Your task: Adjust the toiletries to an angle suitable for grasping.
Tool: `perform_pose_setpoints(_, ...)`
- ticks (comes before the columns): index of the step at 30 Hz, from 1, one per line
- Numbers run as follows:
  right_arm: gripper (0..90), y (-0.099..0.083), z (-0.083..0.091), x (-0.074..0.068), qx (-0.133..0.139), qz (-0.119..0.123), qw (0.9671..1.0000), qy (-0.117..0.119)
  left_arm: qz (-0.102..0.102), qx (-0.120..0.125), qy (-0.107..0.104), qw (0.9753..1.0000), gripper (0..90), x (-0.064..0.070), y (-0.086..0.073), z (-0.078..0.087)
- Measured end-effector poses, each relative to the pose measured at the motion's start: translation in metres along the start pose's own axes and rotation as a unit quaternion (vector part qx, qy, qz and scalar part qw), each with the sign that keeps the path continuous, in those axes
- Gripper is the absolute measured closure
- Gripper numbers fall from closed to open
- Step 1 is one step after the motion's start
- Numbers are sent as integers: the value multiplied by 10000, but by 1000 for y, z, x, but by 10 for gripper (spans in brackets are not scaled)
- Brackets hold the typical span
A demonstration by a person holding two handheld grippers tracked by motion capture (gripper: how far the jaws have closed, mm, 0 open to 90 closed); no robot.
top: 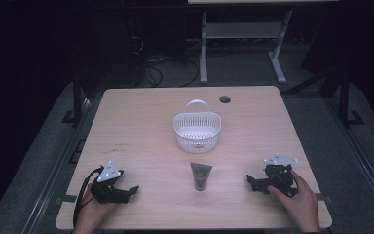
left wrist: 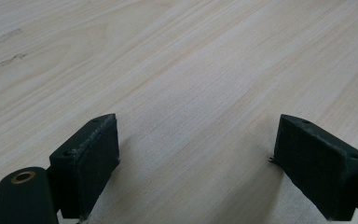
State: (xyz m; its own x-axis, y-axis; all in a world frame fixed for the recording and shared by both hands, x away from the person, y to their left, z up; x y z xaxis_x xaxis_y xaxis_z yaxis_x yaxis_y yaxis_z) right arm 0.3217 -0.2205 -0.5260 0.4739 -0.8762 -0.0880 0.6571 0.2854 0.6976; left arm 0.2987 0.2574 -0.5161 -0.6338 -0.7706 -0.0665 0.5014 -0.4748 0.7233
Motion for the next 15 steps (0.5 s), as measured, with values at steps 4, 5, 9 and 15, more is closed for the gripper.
perform_pose_setpoints(4,0,0,0,0,0,-1,10000,1,2,1,5,10000,132,0,0,0)
perform_pose_setpoints(5,0,0,0,0,0,-1,10000,1,2,1,5,10000,133,0,0,0)
perform_pose_setpoints(9,0,0,0,0,0,-1,10000,1,19,24,19,10000,142,-1,0,0)
perform_pose_setpoints(15,0,0,0,0,-1,-3,10000,1,85,-37,-44,9999,242,-1,3,4)
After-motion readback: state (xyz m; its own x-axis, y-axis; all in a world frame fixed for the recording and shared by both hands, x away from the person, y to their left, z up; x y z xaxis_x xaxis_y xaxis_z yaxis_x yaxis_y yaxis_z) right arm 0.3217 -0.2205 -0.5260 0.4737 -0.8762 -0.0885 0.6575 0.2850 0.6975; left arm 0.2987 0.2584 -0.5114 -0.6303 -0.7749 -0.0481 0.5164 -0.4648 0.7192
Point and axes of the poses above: each handheld gripper's, and its own axes: z roughly backward along the jaws, y roughly out of its top, x roughly to its right, the point moved 6 cm from there along -z, roughly forward along the jaws, and after that the axes turned 5 degrees about y, right-handed, at the moved point
